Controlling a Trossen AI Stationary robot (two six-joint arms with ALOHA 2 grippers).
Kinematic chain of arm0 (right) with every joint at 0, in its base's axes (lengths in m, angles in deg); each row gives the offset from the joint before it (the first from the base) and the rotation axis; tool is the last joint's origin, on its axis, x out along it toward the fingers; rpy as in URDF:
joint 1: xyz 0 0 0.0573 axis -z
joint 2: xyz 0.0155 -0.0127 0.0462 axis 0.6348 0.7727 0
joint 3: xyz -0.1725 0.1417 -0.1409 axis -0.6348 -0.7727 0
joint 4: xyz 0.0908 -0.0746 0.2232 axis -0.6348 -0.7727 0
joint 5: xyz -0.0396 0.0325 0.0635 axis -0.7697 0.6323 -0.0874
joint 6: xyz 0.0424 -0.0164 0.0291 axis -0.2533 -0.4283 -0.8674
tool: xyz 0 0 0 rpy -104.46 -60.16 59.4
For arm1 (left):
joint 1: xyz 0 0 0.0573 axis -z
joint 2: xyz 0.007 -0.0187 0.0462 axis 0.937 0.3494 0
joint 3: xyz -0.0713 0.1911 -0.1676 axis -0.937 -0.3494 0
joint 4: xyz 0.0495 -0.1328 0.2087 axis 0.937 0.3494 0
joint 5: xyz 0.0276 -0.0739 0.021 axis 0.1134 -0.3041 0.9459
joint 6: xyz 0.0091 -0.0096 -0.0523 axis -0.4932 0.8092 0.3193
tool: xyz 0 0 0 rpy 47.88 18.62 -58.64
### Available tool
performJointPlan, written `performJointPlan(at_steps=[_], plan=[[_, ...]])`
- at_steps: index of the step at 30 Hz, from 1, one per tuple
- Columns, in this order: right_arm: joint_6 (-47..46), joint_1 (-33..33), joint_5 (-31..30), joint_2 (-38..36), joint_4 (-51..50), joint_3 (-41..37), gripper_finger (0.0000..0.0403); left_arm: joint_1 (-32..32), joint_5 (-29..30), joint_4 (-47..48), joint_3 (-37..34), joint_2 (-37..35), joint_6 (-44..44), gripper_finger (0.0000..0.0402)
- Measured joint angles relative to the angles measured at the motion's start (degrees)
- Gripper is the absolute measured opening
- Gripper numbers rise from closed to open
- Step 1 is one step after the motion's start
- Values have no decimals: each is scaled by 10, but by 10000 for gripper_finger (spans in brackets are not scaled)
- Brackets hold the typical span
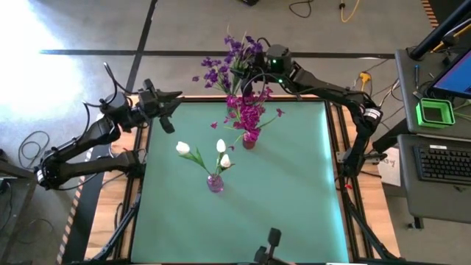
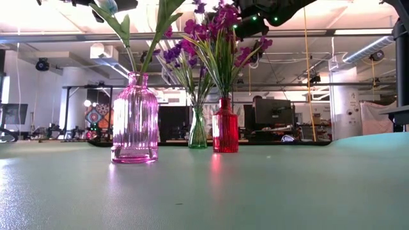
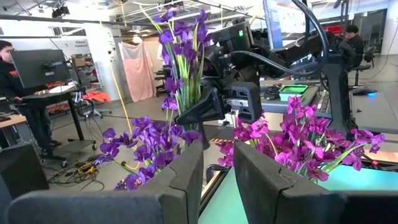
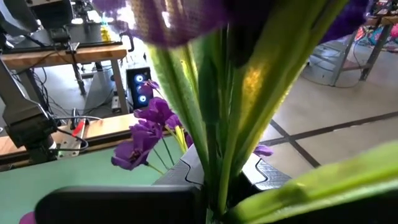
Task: Sort flowers into vase by color
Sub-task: Put the purple flower into the green vase
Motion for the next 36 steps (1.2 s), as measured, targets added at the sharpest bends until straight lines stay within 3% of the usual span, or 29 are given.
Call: performJointPlan(at_steps=[36], plan=[[6, 1, -8, 0, -7, -4, 22, 0, 0, -1, 0, 0, 0, 77]])
